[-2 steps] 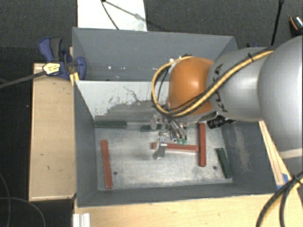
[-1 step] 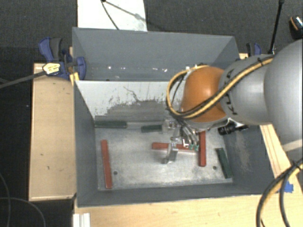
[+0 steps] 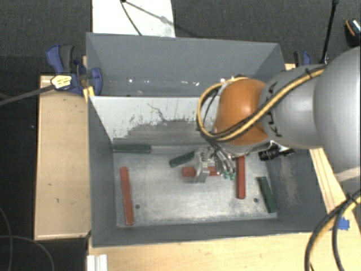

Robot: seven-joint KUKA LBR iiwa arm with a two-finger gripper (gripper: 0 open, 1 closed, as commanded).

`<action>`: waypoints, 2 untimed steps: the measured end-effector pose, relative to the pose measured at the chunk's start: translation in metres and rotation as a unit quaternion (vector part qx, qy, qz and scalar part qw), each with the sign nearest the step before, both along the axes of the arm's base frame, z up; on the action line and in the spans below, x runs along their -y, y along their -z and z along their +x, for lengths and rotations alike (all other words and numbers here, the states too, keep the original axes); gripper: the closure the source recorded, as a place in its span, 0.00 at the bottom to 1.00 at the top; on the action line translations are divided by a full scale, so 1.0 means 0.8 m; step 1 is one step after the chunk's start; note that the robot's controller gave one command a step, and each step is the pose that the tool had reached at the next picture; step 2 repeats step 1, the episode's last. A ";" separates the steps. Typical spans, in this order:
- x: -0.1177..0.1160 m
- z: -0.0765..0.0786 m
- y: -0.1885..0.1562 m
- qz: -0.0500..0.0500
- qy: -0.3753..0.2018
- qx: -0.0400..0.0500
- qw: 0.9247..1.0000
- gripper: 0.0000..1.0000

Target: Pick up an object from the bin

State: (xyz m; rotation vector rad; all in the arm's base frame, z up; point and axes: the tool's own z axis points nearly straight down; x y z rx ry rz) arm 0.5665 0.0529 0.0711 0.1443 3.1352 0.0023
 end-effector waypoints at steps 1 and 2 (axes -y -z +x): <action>-0.002 -0.002 -0.178 0.000 -0.005 0.004 1.000 1.00; -0.002 -0.002 -0.178 0.000 -0.005 0.004 1.000 1.00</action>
Offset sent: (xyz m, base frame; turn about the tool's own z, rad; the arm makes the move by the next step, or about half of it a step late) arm -0.0041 0.0019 0.1368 -0.0218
